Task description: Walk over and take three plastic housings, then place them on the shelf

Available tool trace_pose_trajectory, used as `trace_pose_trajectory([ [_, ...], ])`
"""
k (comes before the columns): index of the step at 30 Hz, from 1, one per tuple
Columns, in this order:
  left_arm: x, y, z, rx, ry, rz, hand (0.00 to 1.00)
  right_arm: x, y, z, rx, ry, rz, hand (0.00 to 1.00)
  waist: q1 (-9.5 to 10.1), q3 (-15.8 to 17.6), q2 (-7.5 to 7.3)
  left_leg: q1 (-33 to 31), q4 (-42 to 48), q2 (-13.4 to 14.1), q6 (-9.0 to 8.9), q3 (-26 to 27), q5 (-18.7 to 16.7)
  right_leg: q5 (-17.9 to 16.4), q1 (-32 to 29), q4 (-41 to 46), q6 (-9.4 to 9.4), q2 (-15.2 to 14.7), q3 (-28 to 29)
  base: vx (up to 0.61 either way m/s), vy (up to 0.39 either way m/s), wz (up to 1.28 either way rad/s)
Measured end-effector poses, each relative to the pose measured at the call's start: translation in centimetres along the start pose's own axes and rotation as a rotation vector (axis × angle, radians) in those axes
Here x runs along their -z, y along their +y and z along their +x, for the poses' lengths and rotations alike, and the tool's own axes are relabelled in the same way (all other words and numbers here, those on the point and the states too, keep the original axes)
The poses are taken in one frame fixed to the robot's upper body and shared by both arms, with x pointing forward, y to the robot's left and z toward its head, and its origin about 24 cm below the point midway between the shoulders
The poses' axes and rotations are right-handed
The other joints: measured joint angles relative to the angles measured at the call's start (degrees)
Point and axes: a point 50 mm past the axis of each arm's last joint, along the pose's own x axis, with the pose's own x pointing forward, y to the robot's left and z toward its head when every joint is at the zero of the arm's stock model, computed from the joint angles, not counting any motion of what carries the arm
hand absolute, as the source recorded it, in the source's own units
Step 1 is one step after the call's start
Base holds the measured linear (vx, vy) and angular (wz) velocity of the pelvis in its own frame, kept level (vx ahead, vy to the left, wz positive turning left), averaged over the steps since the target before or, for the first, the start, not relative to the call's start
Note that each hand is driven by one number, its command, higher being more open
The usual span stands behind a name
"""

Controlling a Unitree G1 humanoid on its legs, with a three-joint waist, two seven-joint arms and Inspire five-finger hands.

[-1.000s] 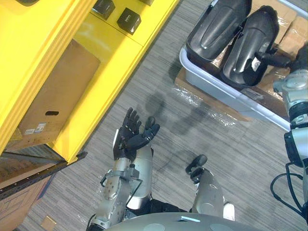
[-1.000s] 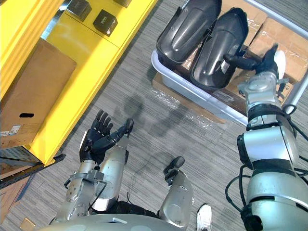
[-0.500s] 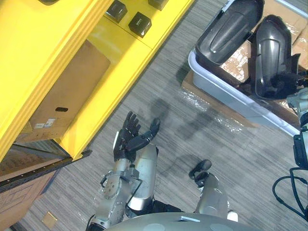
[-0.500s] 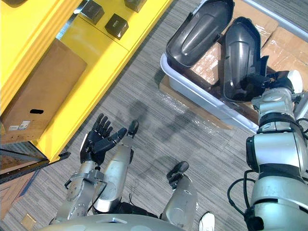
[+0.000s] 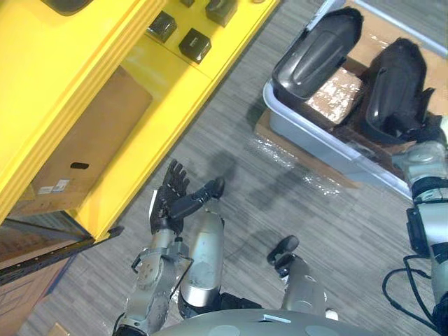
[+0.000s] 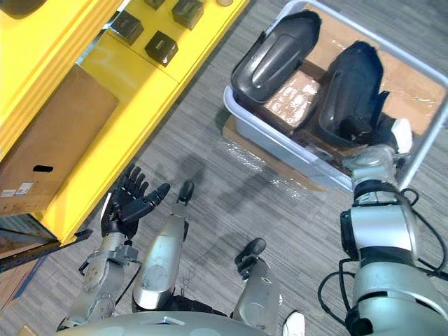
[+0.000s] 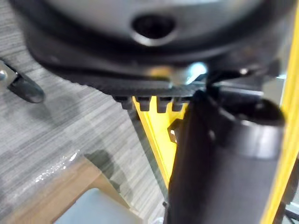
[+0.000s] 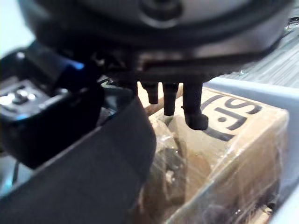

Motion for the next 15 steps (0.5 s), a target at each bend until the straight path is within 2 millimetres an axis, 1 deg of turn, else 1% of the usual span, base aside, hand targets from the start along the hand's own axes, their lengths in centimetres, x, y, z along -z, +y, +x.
trace_pose_trajectory([
  [3,-0.6,0.0,-0.2,0.013,-0.017,0.01,1.0,-0.2,0.5,-0.3,0.02,-0.052,0.002,0.0,-1.25,0.03,-1.92,2.66,-3.12,0.69,-0.06,1.51,0.86,1.45,1.58,-2.91,0.03,0.98,0.7,-0.01,-0.029,-0.21],
  [5,-0.8,0.1,-0.1,0.015,-0.028,0.01,1.0,-0.6,0.5,-0.4,0.035,-0.073,0.007,0.0,-1.31,0.0,-2.85,3.56,-4.17,1.18,-0.04,2.51,1.17,2.41,1.79,-4.08,-0.03,1.56,1.53,0.01,-0.023,-0.27],
  [6,-1.2,0.0,0.0,0.025,-0.044,0.014,1.0,-1.3,0.6,-0.5,0.057,-0.11,0.004,0.0,-2.3,0.1,-3.72,5.05,-5.81,1.36,0.0,3.43,2.01,3.3,2.7,-5.52,0.03,1.86,1.96,0.02,-0.022,-0.2],
  [8,-1.5,-0.4,0.1,0.053,-0.062,0.042,1.0,-1.5,0.6,-0.7,0.072,-0.13,-0.004,0.0,-2.84,0.11,-4.03,6.9,-7.5,1.38,0.02,4.35,2.57,3.65,3.54,-6.37,0.2,1.93,2.49,0.03,-0.015,-0.21],
  [10,-2.2,-1.0,0.7,0.095,-0.085,0.043,1.0,-2.6,0.7,-0.9,0.075,-0.167,-0.004,0.0,-3.49,0.09,-4.08,9.07,-9.26,1.4,0.17,5.82,3.08,3.94,4.21,-6.92,0.34,1.92,3.68,0.02,-0.003,-0.27],
  [12,-3.1,-2.2,1.7,0.173,-0.116,0.041,1.0,-4.4,0.7,-1.3,0.104,-0.251,-0.017,0.0,-5.09,-0.04,-4.19,10.54,-11.09,1.41,0.18,6.94,3.6,4.19,4.42,-7.44,0.52,1.95,4.51,0.01,0.003,-0.18],
  [13,-3.4,-2.5,2.0,0.193,-0.119,0.045,1.0,-4.8,0.7,-1.5,0.11,-0.268,-0.014,0.0,-5.46,-0.06,-4.21,10.71,-11.24,1.4,0.19,7.11,3.62,4.24,4.42,-7.48,0.54,1.95,4.69,0.02,0.002,-0.15],
  [14,-3.8,-3.1,2.8,0.24,-0.118,0.052,1.0,-5.4,0.7,-1.7,0.118,-0.301,-0.029,0.0,-6.0,-0.12,-4.32,10.93,-11.26,1.38,0.19,7.52,3.62,4.36,4.42,-7.64,0.57,1.94,5.09,0.02,-0.002,-0.12],
  [15,-3.9,-3.4,3.2,0.262,-0.111,0.052,1.0,-5.5,0.7,-1.8,0.123,-0.315,-0.041,0.0,-6.14,-0.17,-4.41,11.08,-11.26,1.39,0.19,7.8,3.61,4.43,4.42,-7.76,0.59,1.94,5.31,0.02,-0.007,-0.16],
])
